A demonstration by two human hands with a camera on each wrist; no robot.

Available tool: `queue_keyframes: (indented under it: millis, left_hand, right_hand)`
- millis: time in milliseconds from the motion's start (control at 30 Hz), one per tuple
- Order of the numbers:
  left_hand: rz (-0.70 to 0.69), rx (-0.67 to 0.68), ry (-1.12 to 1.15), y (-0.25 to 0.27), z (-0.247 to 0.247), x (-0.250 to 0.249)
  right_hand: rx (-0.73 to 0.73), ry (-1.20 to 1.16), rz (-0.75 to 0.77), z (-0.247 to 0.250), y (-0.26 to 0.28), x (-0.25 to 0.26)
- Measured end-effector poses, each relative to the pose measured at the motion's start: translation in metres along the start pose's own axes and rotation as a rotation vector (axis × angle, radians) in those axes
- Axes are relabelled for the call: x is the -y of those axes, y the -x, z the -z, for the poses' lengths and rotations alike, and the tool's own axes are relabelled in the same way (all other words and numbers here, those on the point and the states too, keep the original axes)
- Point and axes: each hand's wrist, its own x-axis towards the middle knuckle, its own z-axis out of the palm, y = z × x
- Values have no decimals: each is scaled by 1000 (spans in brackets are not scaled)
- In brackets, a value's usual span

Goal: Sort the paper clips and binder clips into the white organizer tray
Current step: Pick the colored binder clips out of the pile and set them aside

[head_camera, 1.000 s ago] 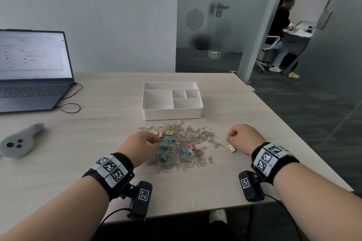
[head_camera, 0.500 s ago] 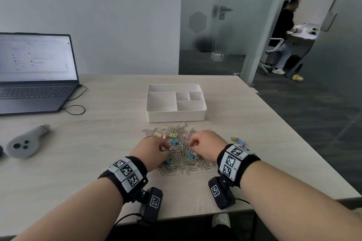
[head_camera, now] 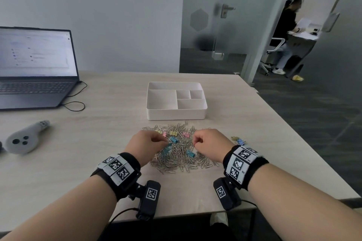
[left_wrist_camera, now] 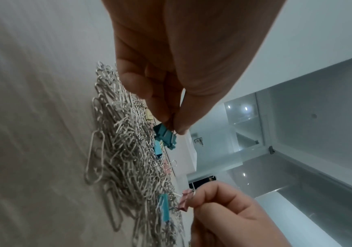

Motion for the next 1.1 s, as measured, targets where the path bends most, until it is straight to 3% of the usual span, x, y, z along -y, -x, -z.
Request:
queue_keyframes:
  millis: [167, 400, 667, 900, 1100]
  left_hand:
    - [40, -17, 203, 3, 2, -1]
    - [62, -14, 237, 6, -2, -1]
    - [67, -21, 308, 6, -9, -7]
    - [62, 5, 393, 4, -24, -18]
    - [58, 51, 395, 1, -38, -23]
  right_hand:
    - [39, 92, 11, -3, -5, 7]
    - [71, 202, 53, -8, -8, 10]
    - [-157, -52, 38, 0, 1, -9]
    - [-328, -343, -120, 8, 9, -34]
    - [-209, 6, -241, 34, 21, -85]
